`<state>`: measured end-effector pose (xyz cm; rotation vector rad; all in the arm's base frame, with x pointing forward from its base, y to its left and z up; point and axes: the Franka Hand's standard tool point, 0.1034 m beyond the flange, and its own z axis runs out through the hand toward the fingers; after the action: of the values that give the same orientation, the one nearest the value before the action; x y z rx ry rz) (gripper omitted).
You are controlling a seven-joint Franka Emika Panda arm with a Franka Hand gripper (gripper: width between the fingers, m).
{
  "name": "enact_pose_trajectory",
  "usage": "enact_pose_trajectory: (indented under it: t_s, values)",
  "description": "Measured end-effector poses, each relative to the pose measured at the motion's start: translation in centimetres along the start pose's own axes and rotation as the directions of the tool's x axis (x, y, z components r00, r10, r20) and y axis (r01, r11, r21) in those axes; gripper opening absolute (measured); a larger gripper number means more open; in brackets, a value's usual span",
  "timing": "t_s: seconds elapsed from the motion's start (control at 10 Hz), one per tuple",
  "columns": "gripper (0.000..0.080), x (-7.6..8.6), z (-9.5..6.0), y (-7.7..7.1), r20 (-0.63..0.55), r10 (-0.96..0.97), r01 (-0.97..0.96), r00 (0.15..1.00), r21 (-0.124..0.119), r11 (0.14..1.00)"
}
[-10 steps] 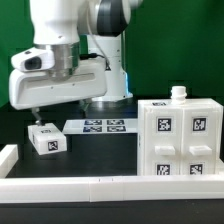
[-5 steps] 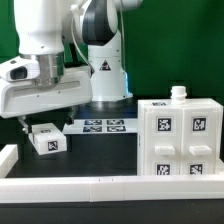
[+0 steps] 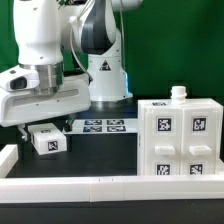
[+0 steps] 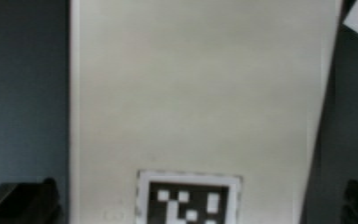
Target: Assemble cabinet
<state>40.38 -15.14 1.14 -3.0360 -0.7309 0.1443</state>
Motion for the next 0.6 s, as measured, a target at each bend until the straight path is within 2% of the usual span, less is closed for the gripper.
enact_pose_trajectory:
  t_s: [0.2, 0.4, 0.6]
  values:
    - [0.0796, -0.03, 0.12, -0.09, 0.002, -0.001, 0.001, 1.000, 0.002, 1.000]
    - [0.0555, -0.04, 0.12, -0.08, 0.002, -0.002, 0.002, 1.000, 0.002, 1.000]
    - [0.0559, -0.03, 0.12, -0.09, 0.002, -0.002, 0.002, 1.000, 0.002, 1.000]
